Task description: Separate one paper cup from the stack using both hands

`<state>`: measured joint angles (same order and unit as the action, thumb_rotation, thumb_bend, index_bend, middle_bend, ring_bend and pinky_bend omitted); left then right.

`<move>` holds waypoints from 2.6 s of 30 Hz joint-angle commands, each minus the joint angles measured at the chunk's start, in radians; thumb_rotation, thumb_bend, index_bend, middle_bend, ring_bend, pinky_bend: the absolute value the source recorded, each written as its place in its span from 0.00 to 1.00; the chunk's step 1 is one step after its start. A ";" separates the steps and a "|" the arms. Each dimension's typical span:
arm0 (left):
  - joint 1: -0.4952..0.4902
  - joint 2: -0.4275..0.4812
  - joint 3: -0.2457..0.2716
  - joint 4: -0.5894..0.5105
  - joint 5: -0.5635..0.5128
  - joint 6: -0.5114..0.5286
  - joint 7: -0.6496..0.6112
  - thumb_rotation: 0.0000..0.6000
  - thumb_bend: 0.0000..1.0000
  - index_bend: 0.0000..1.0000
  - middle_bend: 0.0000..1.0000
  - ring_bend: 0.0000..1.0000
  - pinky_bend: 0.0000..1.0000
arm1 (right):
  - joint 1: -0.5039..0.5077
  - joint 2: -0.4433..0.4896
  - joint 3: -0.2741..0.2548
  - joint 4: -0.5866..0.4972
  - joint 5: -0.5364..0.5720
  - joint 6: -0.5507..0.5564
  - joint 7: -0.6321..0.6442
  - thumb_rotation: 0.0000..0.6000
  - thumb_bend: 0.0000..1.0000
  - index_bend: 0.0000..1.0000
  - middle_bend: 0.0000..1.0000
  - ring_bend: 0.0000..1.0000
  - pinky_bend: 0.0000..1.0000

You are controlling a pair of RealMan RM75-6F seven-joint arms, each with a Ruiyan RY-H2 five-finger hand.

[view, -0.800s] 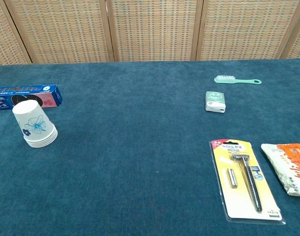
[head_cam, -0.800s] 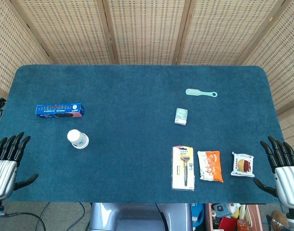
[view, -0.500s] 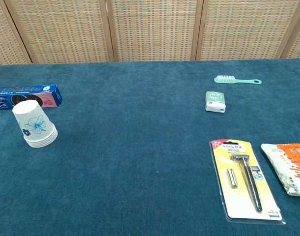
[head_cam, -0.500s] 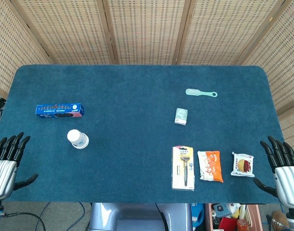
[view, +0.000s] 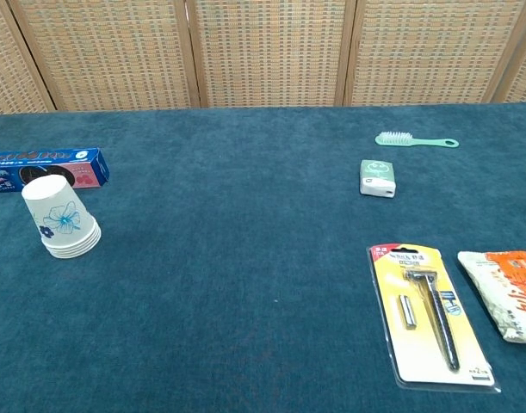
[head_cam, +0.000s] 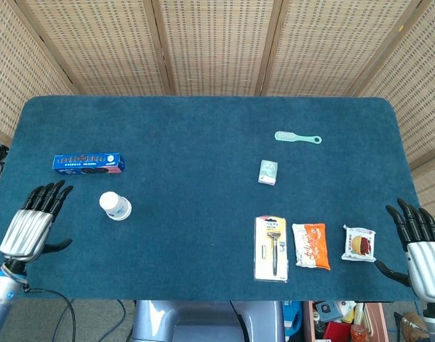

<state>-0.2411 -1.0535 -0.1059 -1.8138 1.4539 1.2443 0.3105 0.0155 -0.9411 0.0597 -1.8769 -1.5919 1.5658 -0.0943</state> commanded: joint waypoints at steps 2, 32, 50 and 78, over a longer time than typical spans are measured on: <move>-0.140 -0.079 -0.038 0.196 0.002 -0.156 -0.059 1.00 0.00 0.01 0.05 0.14 0.24 | 0.008 -0.006 0.005 0.002 0.018 -0.015 -0.014 1.00 0.00 0.00 0.00 0.00 0.00; -0.318 -0.365 0.021 0.597 0.099 -0.213 -0.158 1.00 0.08 0.46 0.46 0.49 0.46 | 0.029 -0.027 0.015 0.017 0.082 -0.056 -0.045 1.00 0.00 0.00 0.00 0.00 0.00; -0.283 -0.259 -0.066 0.350 -0.001 -0.121 -0.661 1.00 0.10 0.50 0.49 0.51 0.48 | 0.054 -0.056 0.016 0.059 0.023 -0.057 -0.020 1.00 0.00 0.00 0.00 0.00 0.00; -0.624 -0.510 -0.281 0.331 -0.273 -0.565 -1.343 1.00 0.10 0.50 0.49 0.51 0.48 | 0.402 -0.210 0.122 0.471 -0.321 -0.016 0.252 1.00 0.08 0.36 0.19 0.05 0.01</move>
<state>-0.8451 -1.5428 -0.3717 -1.4973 1.2016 0.6951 -1.0475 0.3963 -1.1513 0.1720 -1.3993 -1.9067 1.5661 0.1546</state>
